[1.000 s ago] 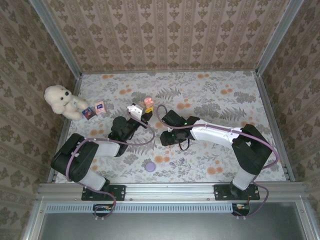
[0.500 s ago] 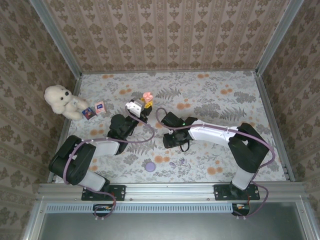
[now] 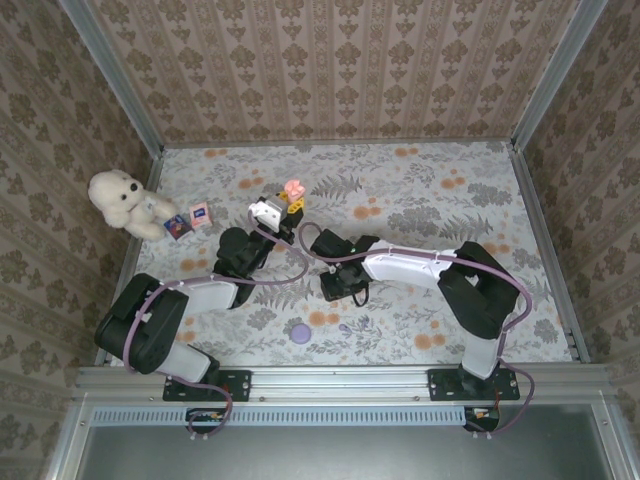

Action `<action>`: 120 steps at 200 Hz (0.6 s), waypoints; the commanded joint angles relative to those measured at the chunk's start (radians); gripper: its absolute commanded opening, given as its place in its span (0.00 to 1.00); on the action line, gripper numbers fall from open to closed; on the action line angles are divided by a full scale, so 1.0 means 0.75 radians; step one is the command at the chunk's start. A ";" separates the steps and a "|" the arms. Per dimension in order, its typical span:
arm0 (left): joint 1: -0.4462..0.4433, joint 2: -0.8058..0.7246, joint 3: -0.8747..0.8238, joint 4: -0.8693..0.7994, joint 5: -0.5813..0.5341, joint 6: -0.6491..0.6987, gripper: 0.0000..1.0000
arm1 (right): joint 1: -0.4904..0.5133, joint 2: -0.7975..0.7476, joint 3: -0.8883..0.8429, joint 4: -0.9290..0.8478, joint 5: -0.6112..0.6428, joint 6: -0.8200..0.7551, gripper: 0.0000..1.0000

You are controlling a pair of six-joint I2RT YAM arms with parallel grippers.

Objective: Insert wireless bluetooth earbuds into charging case

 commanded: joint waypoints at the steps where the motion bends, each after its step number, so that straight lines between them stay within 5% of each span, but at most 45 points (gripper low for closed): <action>1: 0.008 -0.047 0.036 0.044 0.005 0.001 0.00 | 0.017 0.040 0.048 -0.070 0.065 -0.021 0.37; 120: 0.017 -0.054 0.037 0.042 0.019 -0.025 0.00 | 0.064 0.134 0.106 -0.123 0.161 -0.033 0.35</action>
